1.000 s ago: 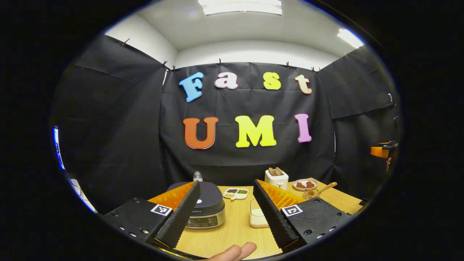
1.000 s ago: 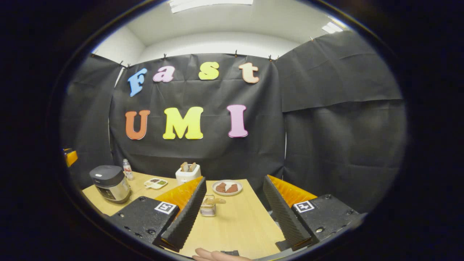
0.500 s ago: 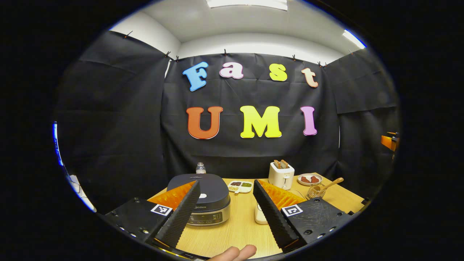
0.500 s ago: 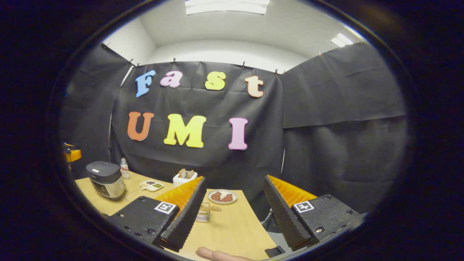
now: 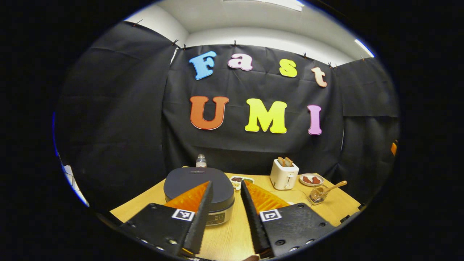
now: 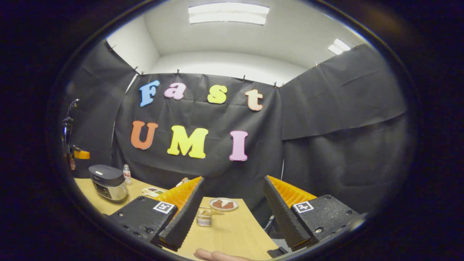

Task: Close the left gripper, press the button to open the rice cooker; take a wooden spoon from the chopstick holder with the right hand, scoop a spoonful of rice and pour it into the rice cooker, then put the wooden spoon back into the chopstick holder.

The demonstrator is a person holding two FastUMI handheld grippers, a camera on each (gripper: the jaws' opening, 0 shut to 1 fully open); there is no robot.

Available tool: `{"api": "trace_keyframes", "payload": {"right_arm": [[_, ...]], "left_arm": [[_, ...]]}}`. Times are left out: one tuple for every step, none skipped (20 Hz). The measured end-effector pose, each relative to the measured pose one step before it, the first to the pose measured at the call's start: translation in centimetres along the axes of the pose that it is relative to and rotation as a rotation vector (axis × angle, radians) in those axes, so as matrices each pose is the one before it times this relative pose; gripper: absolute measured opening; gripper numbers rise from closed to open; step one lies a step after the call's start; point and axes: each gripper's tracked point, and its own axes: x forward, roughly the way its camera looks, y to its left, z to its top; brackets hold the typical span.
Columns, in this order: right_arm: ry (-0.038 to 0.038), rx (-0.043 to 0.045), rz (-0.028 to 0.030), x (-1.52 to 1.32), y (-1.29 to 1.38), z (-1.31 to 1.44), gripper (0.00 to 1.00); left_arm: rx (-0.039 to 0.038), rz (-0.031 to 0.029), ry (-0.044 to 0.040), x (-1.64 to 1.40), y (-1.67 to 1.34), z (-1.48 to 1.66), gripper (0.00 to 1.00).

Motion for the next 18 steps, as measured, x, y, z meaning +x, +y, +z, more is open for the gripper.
{"api": "trace_keyframes", "payload": {"right_arm": [[-0.01059, -0.01238, -0.00123, -0.243, 0.392, -0.206, 1.0], [-0.00474, -0.0059, 0.00574, -0.209, 0.331, -0.159, 1.0], [-0.00278, 0.0006, 0.00992, -0.252, 0.413, -0.248, 1.0], [0.00021, 0.00296, 0.00345, -0.126, 0.137, -0.246, 1.0], [0.00278, -0.00016, -0.01704, 0.141, -0.442, -0.52, 1.0], [0.00883, -0.00025, -0.02917, -0.161, -0.699, -0.666, 1.0], [-0.0013, 0.00347, -0.01091, -0.241, 0.059, -0.229, 1.0], [-0.00888, 0.00779, 0.00099, -0.293, 0.191, -0.041, 1.0], [-0.00497, 0.00737, 0.01026, -0.193, 0.314, -0.237, 1.0], [0.00312, 0.00332, 0.0132, -0.069, 0.253, -0.404, 1.0], [0.00848, 0.00479, 0.00615, 0.129, -0.095, -0.547, 1.0], [0.0093, 0.0053, 0.00053, 0.108, -0.181, -0.434, 1.0], [0.0098, 0.00335, -0.00158, 0.164, -0.383, -0.333, 1.0], [0.01014, 0.00233, -0.00608, 0.148, -0.406, -0.352, 1.0], [0.01105, 0.00248, -0.009, 0.282, -0.391, -0.435, 1.0], [0.01106, 0.00275, -0.00714, 0.088, -0.376, -0.438, 1.0], [0.00655, 0.00551, -0.00208, 0.098, -0.137, -0.251, 1.0], [0.00439, 0.00609, -0.00012, 0.069, -0.133, -0.14, 1.0]], "left_arm": [[-0.00672, -0.01282, 0.01909, 0.442, -0.118, -0.311, 0.4], [-0.01082, -0.00799, 0.02628, 0.448, -0.126, -0.485, 0.18], [-0.01059, 0.00411, 0.02407, 0.744, 0.17, -0.597, 0.1], [-0.00273, -0.00108, 0.02937, 0.668, 0.214, -0.473, 0.01], [0.02342, -0.00055, 0.02716, 1.11, 0.245, -0.609, 0.02], [0.0171, 0.02378, 0.03402, 0.633, 0.87, -1.33, 0.0], [0.016, 0.04264, 0.05998, 0.79, 1.195, -0.832, 0.0], [0.01231, 0.02447, 0.05616, 1.294, 0.722, -0.951, 0.0], [0.00958, 0.02123, 0.02638, 1.027, 0.699, -0.443, 0.0], [0.00376, 0.01673, 0.02772, 0.854, 0.495, -0.177, 0.0], [-0.00315, 0.00568, 0.01787, 0.592, 0.282, -0.11, 0.0], [-0.0062, -0.00117, 0.01107, 0.599, 0.157, 0.0, 0.0], [-0.00743, 0.00485, 0.01081, 0.623, 0.309, 0.034, 0.0], [-0.0054, 0.0223, 0.00999, 0.766, 0.565, -0.181, 0.0], [-0.01012, 0.00877, 0.01407, 0.593, 0.412, -0.22, 0.0], [-0.01562, -0.00803, 0.01853, 0.222, -0.046, -0.487, 0.0], [-0.01395, -0.00931, 0.01186, 0.3, -0.185, -0.308, 0.0], [-0.00631, -0.00189, 0.00843, 0.141, -0.022, -0.07, 0.0]]}}
